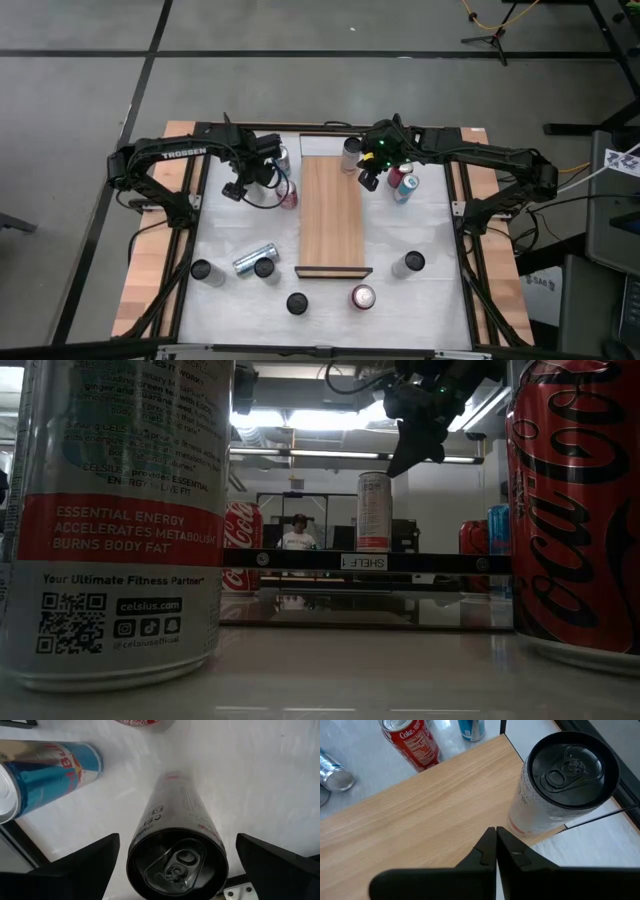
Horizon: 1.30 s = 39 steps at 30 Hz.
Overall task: Place canned beverage on shelf
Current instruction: Put the white pink soda can on the shelf aligned with the other white pink soda can
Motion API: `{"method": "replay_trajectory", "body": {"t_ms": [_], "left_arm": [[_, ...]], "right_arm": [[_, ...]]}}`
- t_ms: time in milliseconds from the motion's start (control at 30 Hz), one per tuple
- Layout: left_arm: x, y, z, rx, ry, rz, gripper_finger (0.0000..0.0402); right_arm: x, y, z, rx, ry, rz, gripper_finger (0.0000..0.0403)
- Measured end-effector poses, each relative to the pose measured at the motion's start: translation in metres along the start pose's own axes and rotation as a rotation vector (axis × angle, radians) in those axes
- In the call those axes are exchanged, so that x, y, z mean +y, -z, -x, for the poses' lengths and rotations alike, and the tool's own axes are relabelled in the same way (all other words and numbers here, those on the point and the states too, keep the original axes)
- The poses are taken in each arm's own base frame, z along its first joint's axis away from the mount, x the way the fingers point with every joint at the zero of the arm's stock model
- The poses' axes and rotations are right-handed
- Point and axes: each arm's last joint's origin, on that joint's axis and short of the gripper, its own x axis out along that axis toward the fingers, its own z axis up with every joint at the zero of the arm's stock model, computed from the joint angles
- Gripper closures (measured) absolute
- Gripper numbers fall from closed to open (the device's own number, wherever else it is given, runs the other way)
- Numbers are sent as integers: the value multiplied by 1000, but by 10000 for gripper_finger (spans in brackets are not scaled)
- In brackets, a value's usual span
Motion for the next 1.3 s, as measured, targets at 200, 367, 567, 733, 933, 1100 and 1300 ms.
{"method": "replay_trajectory", "body": {"t_ms": [200,367,567,733,933,1100,1300], "left_arm": [[0,0,0,0,0,-7,11],[1,-1,0,-7,-6,-9,11],[1,-1,0,-7,-6,-22,11],[1,-1,0,-7,-5,31,11],[1,-1,0,-7,-5,171,11],[1,-1,0,-4,-8,189,11],[2,1,0,37,-55,110,15]], "right_arm": [[0,0,0,0,0,0,402],[0,0,0,0,0,0,402],[0,0,0,0,0,0,402],[0,0,0,0,0,0,402],[0,0,0,0,0,0,402],[0,0,0,0,0,1,402],[0,0,0,0,0,0,402]]}}
